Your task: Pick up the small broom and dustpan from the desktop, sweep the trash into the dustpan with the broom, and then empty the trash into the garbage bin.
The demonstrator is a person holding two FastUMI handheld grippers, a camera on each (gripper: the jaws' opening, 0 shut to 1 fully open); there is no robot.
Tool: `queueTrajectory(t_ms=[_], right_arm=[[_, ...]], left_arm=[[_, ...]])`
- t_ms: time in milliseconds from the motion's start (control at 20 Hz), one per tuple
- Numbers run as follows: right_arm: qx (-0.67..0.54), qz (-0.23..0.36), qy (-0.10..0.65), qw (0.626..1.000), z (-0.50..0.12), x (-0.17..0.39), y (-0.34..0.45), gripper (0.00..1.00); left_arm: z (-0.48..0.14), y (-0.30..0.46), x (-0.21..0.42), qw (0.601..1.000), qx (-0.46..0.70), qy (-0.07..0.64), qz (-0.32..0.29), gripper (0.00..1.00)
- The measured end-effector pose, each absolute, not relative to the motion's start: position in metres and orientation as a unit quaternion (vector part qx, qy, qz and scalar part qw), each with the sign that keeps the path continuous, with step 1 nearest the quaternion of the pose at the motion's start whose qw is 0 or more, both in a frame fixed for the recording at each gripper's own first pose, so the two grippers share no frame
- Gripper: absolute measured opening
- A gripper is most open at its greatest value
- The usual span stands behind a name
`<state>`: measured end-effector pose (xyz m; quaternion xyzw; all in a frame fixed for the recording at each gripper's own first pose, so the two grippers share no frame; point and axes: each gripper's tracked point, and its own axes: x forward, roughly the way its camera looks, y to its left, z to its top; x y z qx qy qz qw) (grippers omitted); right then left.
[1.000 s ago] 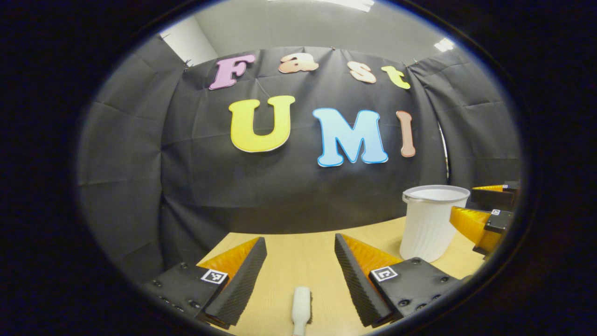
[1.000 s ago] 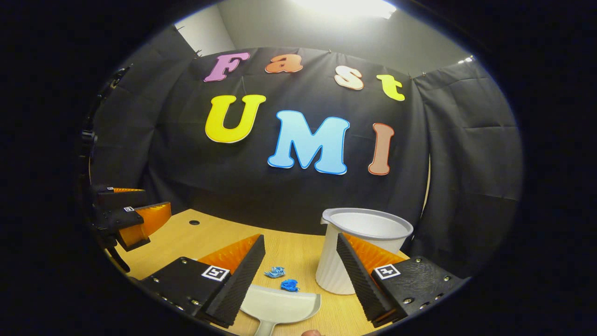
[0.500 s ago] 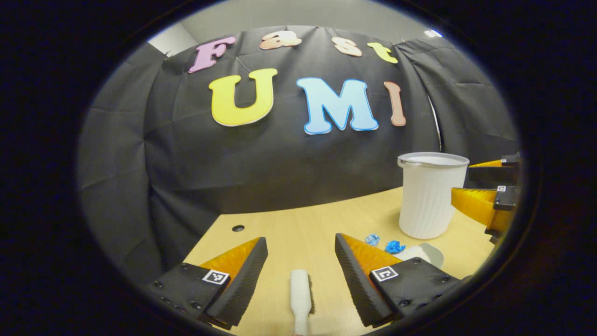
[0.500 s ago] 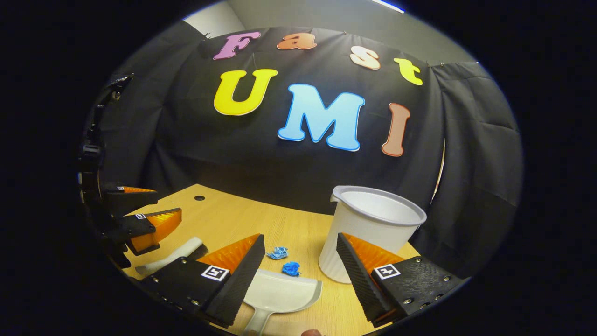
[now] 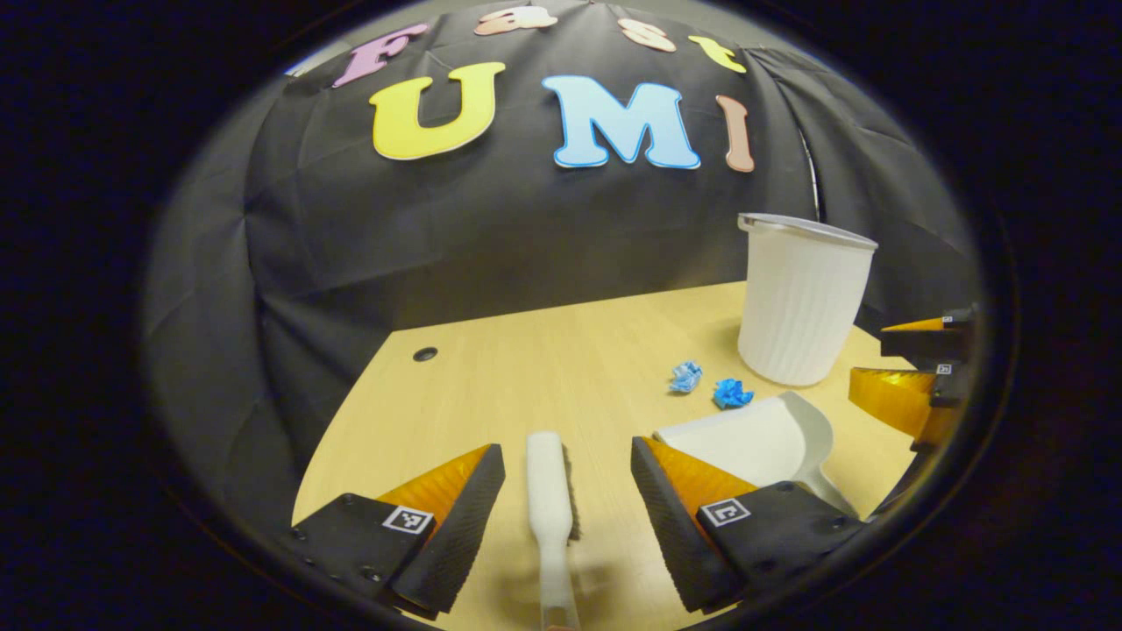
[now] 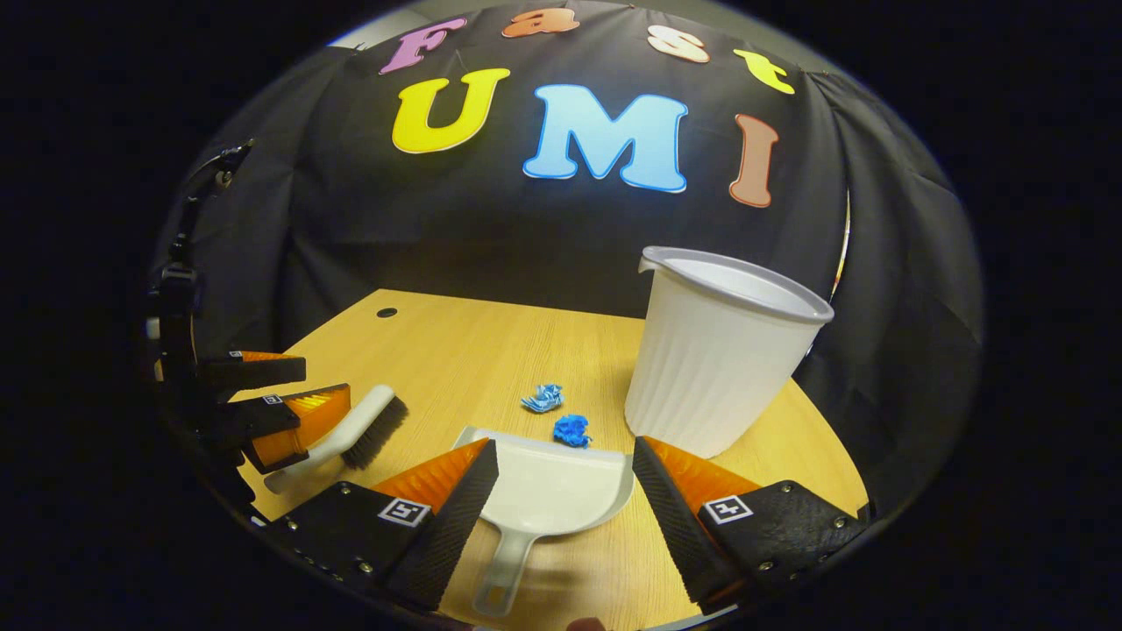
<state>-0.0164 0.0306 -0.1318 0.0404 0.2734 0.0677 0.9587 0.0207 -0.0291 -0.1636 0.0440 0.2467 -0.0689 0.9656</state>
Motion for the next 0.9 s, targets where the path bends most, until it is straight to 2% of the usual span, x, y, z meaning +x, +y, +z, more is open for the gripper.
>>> queueTrajectory(t_ms=[50,250,300,350,400,450,600,650,900], right_arm=[[0.043,0.07,0.285,0.955,-0.137,-0.02,0.031,0.97],[0.053,0.078,0.331,0.939,-0.161,-0.032,0.037,0.97],[0.055,0.078,0.34,0.936,-0.166,-0.036,0.038,0.97],[0.056,0.079,0.35,0.932,-0.171,-0.039,0.04,0.98],[0.057,0.081,0.359,0.928,-0.176,-0.043,0.043,0.98],[0.058,0.082,0.369,0.924,-0.18,-0.045,0.044,0.98],[0.052,0.088,0.403,0.909,-0.195,-0.053,0.049,0.98],[0.047,0.086,0.414,0.905,-0.2,-0.056,0.049,0.97],[0.049,0.089,0.461,0.881,-0.224,-0.07,0.058,0.97]], left_arm=[[-0.171,-0.028,0.019,0.963,0.042,0.257,-0.069,0.95],[-0.199,-0.021,0.008,0.948,0.031,0.31,-0.065,0.95],[-0.207,-0.02,0.005,0.944,0.029,0.323,-0.067,1.0],[-0.214,-0.019,0.003,0.939,0.029,0.335,-0.068,0.95],[-0.221,-0.017,0.0,0.934,0.029,0.348,-0.067,0.95],[-0.228,-0.017,-0.003,0.93,0.026,0.36,-0.069,1.0],[-0.244,-0.013,-0.009,0.917,0.023,0.393,-0.067,1.0],[-0.248,-0.011,-0.012,0.912,0.024,0.403,-0.068,0.95],[-0.267,-0.008,-0.017,0.895,0.02,0.44,-0.066,0.95]])
